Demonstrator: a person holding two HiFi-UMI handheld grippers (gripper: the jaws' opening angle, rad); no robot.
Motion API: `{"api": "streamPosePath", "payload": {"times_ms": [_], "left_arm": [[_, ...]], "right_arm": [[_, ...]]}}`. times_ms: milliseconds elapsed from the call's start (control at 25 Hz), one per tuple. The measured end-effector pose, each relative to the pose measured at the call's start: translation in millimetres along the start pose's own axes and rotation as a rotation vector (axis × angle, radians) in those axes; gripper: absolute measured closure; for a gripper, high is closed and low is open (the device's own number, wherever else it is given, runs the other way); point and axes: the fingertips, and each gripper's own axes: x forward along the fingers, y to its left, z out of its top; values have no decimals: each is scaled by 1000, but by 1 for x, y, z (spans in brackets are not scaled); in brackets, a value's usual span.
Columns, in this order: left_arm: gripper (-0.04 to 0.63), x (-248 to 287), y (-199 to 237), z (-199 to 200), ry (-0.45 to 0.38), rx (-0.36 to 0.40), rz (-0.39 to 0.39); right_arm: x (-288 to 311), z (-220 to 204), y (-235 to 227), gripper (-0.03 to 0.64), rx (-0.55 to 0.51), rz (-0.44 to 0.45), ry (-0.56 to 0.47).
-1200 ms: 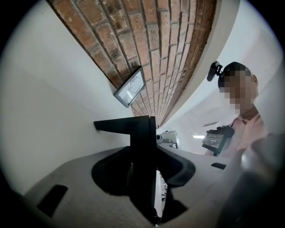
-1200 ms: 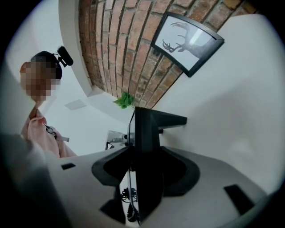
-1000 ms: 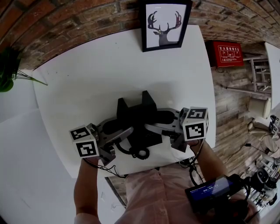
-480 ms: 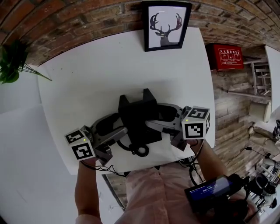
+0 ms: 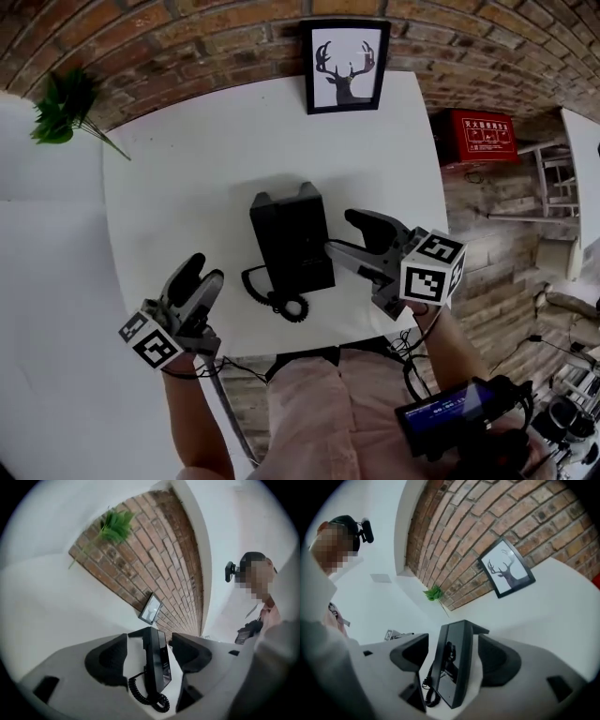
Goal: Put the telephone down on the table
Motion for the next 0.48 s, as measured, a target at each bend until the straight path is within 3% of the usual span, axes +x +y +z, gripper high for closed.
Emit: {"api": "streamPosePath", "payload": {"times_ms": [200, 360, 480], "left_arm": [[470, -39, -64, 37, -274, 254, 143], [506, -63, -130, 50, -424, 461, 271], [539, -76, -180, 57, -514, 569, 334]], "right_arm": [[-41, 28, 39, 347, -185, -27, -113], [-80, 43, 83, 407, -325, -48, -201], [-107, 54, 118, 473, -415, -67, -278]]}}
